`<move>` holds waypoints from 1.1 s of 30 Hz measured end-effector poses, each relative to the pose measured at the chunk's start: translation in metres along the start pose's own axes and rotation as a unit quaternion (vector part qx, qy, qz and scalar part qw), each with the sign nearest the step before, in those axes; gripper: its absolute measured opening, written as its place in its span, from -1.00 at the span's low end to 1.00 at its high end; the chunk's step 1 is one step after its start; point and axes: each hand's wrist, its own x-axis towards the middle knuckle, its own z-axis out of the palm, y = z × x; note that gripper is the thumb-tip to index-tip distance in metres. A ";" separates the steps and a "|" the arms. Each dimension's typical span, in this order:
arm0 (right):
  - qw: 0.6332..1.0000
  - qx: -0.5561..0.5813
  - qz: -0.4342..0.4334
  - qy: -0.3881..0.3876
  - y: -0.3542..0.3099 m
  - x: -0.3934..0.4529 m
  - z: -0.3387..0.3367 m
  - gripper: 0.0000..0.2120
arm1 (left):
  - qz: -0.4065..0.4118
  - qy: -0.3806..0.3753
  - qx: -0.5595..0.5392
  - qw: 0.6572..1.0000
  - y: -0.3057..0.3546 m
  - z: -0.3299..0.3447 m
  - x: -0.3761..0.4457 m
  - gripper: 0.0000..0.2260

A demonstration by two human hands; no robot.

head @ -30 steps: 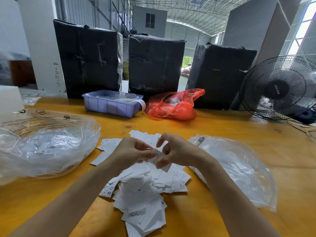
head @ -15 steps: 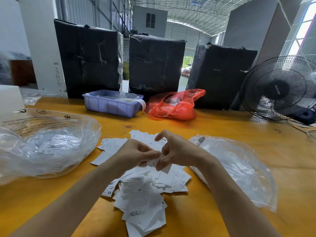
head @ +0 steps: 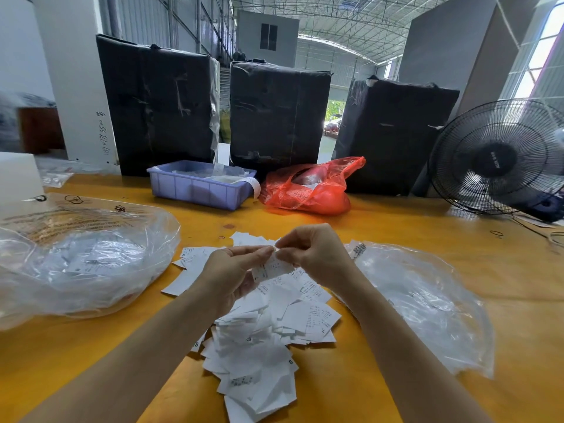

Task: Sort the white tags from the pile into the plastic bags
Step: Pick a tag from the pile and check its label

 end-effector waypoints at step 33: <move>0.991 0.041 0.064 -0.108 -0.003 -0.005 -0.004 -0.85 | 0.026 0.043 0.038 0.998 -0.001 -0.005 0.004 -0.73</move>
